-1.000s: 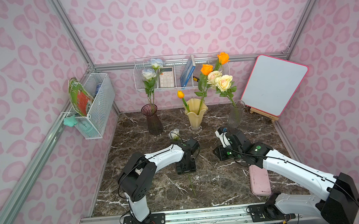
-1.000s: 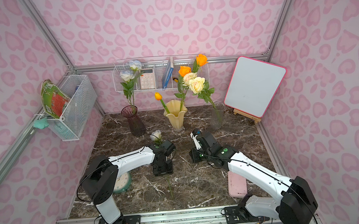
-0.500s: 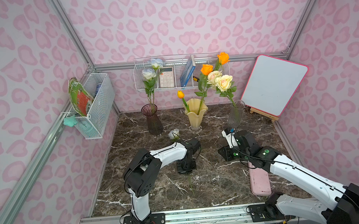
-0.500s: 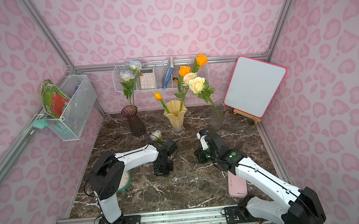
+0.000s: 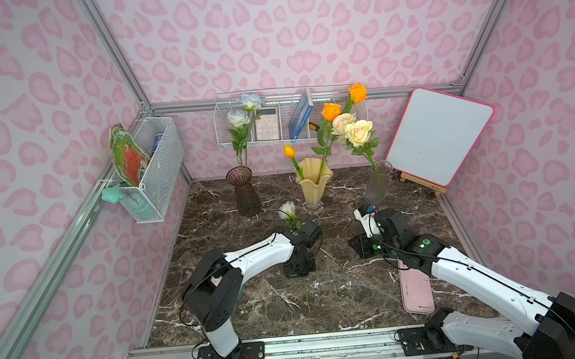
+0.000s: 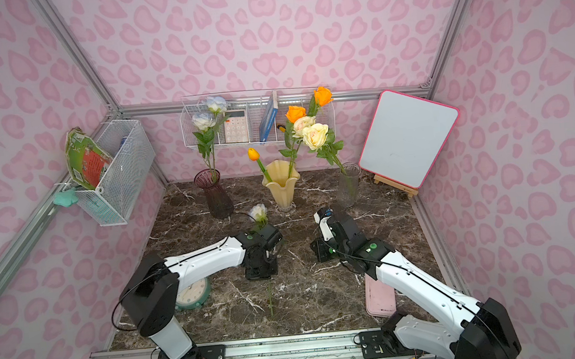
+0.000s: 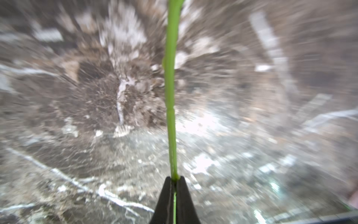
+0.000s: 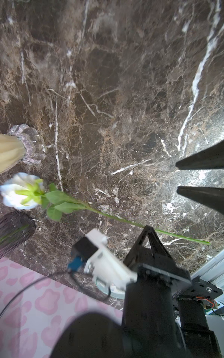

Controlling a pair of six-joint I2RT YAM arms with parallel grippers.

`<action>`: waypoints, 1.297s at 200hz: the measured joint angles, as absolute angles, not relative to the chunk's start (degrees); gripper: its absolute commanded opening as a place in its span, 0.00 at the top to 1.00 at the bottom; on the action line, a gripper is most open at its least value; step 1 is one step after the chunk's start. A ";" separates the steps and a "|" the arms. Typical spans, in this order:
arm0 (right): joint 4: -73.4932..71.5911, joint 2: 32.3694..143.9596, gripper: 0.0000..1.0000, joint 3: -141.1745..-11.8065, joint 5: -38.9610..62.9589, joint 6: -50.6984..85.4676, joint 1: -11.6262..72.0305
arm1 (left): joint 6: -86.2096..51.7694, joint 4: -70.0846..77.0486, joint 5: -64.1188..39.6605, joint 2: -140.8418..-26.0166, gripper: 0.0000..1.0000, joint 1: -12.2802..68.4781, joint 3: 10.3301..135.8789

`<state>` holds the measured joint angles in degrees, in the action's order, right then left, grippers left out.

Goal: Arrange the flowers in different vases according to their colors
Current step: Pick up the flower at the center of the board, then insert the flower into the vase.

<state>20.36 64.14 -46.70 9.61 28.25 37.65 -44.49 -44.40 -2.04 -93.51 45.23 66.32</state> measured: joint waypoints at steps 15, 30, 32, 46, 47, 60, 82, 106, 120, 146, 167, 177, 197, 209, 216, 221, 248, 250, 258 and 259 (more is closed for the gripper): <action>20.29 64.79 0.81 -46.96 9.58 28.25 37.65 | -43.46 -44.80 -0.38 -88.79 1.00 46.37 66.63; 20.08 65.52 0.81 -47.27 9.63 28.25 37.63 | -43.20 -45.54 1.23 -83.94 1.00 47.18 66.94; 19.99 65.58 0.81 -47.31 9.63 28.25 37.60 | -43.11 -45.63 1.41 -83.48 1.00 47.22 66.98; 19.81 66.28 0.81 -47.59 9.67 28.25 37.60 | -42.30 -46.44 3.01 -78.98 1.00 47.99 67.26; 19.79 66.32 0.81 -47.62 9.69 28.25 37.60 | -42.15 -46.61 3.20 -78.41 1.00 48.12 67.31; 19.33 66.89 0.81 -47.68 9.82 28.25 37.60 | -41.43 -47.48 4.78 -74.28 1.00 49.06 67.68; 19.25 67.83 0.81 -47.79 9.93 28.25 37.60 | -39.40 -48.25 6.94 -67.55 1.00 50.26 68.47; 19.11 68.64 0.82 -47.90 10.44 28.25 37.60 | -35.42 -47.81 9.43 -60.51 1.00 50.76 68.75; 19.11 69.14 0.82 -47.90 10.79 28.25 37.60 | -32.34 -46.94 11.14 -57.39 1.00 50.98 68.97; 19.09 70.08 0.82 -48.10 11.22 28.25 37.63 | -25.80 -44.53 14.76 -54.74 1.00 51.05 71.48; 19.07 70.74 0.82 -48.53 11.53 28.25 37.67 | -19.51 -40.27 18.33 -54.24 1.00 51.05 73.12; 19.07 71.11 0.82 -48.71 11.81 28.23 37.67 | -15.73 -36.88 20.36 -53.89 1.00 51.05 72.99; 19.05 72.03 0.83 -49.04 12.27 28.18 37.71 | -8.16 -30.87 24.29 -54.08 1.00 50.96 73.84; 18.94 72.62 0.83 -49.25 12.56 28.01 37.78 | -4.01 -27.53 26.37 -55.00 1.00 50.72 75.57; 18.90 72.90 0.83 -49.32 12.67 27.90 37.78 | -1.56 -25.21 27.92 -55.64 1.00 50.41 76.69; 18.83 73.12 0.83 -49.39 12.69 27.81 37.80 | -0.03 -23.64 28.91 -56.05 1.00 50.11 77.36; 18.17 74.85 0.83 -49.69 13.21 27.18 37.89 | 6.81 -16.45 32.08 -58.96 1.00 45.21 80.51; 18.15 74.98 0.83 -49.74 13.28 27.18 37.89 | 7.18 -16.01 31.94 -59.20 1.00 44.47 80.71; 18.06 75.61 0.83 -50.00 13.56 27.16 37.89 | 8.03 -14.79 31.86 -59.88 1.00 42.33 81.08; 18.04 75.75 0.83 -50.06 13.61 27.14 37.89 | 8.08 -14.57 31.81 -60.03 1.00 41.87 81.14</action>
